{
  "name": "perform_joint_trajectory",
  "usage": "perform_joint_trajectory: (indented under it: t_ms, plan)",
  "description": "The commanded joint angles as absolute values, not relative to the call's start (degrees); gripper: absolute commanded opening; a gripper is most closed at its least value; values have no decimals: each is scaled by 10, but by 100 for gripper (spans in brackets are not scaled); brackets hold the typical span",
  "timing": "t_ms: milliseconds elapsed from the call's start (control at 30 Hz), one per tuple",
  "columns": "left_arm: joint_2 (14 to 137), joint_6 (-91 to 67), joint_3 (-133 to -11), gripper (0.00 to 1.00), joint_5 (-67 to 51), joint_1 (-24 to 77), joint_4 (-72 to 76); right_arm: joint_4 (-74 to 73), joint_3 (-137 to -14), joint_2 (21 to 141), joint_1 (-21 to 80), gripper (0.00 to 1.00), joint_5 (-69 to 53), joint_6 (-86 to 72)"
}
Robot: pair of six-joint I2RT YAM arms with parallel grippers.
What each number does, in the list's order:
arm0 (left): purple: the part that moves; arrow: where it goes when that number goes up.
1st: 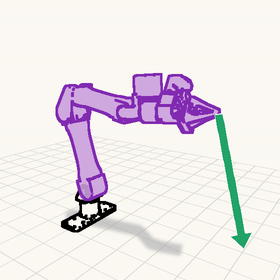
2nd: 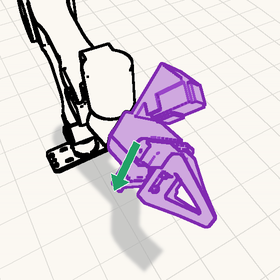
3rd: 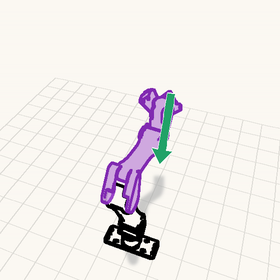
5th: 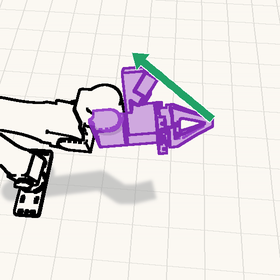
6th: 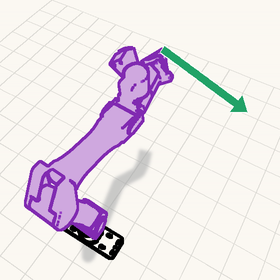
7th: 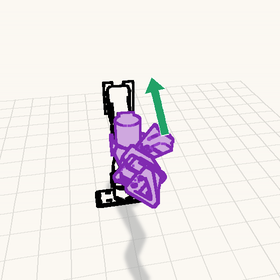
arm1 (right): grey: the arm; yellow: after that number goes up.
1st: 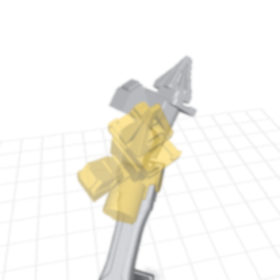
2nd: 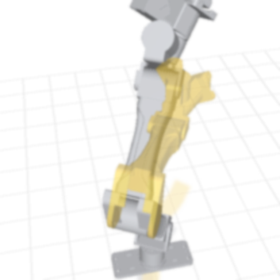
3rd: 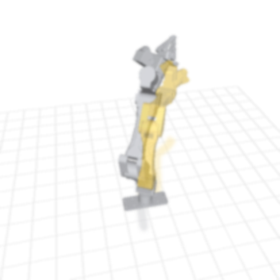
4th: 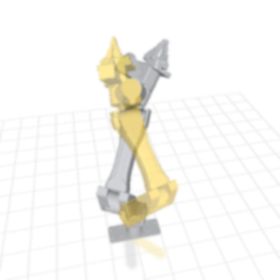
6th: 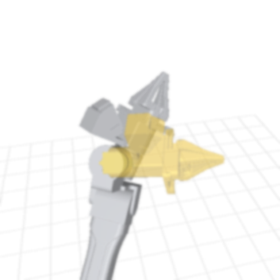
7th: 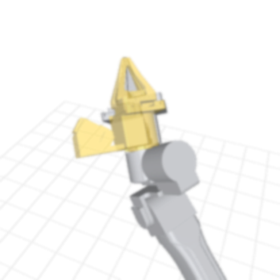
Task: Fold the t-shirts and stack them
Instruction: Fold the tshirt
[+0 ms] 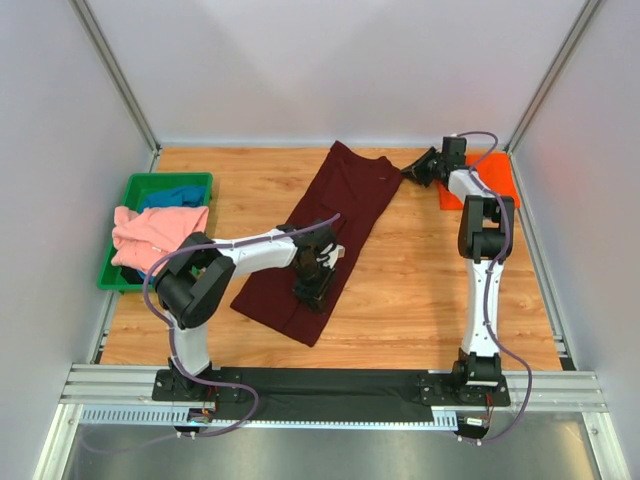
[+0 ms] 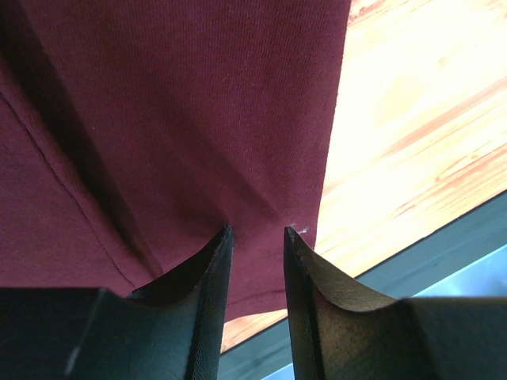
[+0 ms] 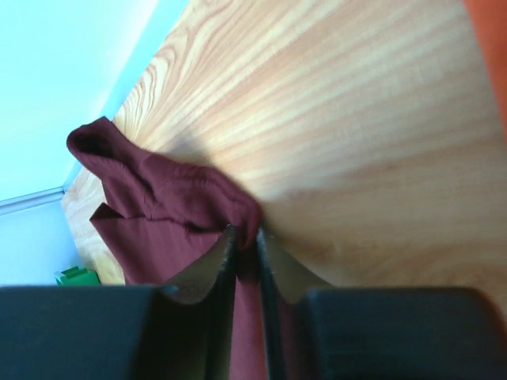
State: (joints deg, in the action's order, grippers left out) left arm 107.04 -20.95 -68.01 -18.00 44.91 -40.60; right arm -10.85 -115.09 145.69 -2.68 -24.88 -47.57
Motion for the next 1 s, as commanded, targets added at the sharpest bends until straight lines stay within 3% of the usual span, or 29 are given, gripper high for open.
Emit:
perform_joint_trajectory:
  t_ms: [0,33,100,333,500,633,667,700,767,800,867,900,967]
  plan:
    - [1106,-208,-680,41,-184,458,-413,-165,-1204,1496,-24,12,-227,-464]
    - [1110,-208,-683,41,-184,461,-417,-168,-1228,1505,-24,4,-227,-463]
    - [1123,-216,-686,41,-186,464,-418,-170,-1245,1514,-24,0,-227,-460]
    - [1138,-290,-684,41,-217,491,-387,-161,-1315,1552,-32,0,-218,-446]
    - [1165,-272,-779,42,-210,495,-446,-149,-1371,1582,-38,0,-236,-442]
    - [1162,-269,-855,46,-281,495,-463,-164,-1387,1580,-45,1,-243,-423]
    - [1162,-266,-866,47,-300,495,-463,-168,-1386,1578,-45,3,-249,-421]
    - [1158,-262,-878,52,-318,495,-465,-170,-1383,1573,-47,13,-255,-420]
    - [1148,-254,-909,53,-318,494,-491,-182,-1357,1552,-47,25,-262,-417]
    - [1135,-251,-917,54,-295,489,-508,-185,-1343,1543,-47,38,-265,-417]
    - [1118,-250,-920,54,-265,476,-519,-201,-1298,1508,-47,46,-265,-417]
    - [1102,-248,-920,54,-248,455,-531,-211,-1285,1497,-46,56,-265,-417]
    - [1063,-251,-890,53,-206,414,-550,-252,-1250,1458,-42,61,-266,-411]
